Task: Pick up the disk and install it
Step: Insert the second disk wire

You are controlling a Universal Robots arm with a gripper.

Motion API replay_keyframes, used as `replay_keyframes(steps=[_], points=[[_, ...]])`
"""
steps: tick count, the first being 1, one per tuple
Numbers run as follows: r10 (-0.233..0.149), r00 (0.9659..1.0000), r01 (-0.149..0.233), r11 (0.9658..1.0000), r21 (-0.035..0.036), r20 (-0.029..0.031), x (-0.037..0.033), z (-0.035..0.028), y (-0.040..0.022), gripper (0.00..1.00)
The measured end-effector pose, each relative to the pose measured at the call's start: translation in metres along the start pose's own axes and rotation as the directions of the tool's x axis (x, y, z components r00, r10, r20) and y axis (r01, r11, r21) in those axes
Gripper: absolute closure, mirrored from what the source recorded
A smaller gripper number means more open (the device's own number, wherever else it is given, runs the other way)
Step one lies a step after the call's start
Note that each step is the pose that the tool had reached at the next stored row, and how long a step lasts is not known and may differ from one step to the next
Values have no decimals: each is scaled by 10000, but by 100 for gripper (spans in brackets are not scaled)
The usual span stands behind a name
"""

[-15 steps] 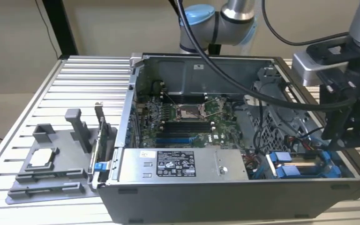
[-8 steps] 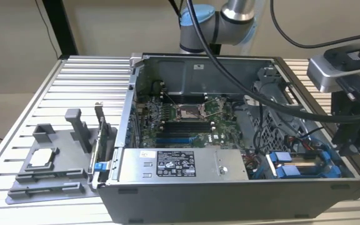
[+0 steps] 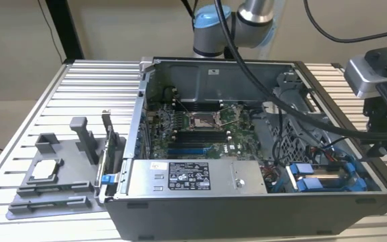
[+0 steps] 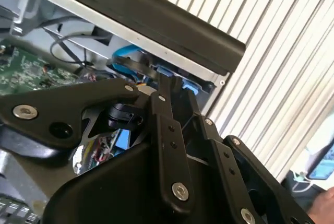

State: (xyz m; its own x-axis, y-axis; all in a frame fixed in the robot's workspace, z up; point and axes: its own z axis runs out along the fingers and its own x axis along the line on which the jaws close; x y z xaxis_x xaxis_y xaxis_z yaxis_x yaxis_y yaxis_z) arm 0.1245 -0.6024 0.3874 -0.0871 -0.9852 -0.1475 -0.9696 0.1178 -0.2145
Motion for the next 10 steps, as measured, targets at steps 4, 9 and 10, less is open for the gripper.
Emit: replay_keyframes(steps=[4,9,10], points=[[73,9996,-71,9999,-77,269,57,-11,-27,100],[119,9996,-110,9994,-323,275,184,-33,-57,100],[125,9995,-115,9993,-342,283,204,-32,-75,100]])
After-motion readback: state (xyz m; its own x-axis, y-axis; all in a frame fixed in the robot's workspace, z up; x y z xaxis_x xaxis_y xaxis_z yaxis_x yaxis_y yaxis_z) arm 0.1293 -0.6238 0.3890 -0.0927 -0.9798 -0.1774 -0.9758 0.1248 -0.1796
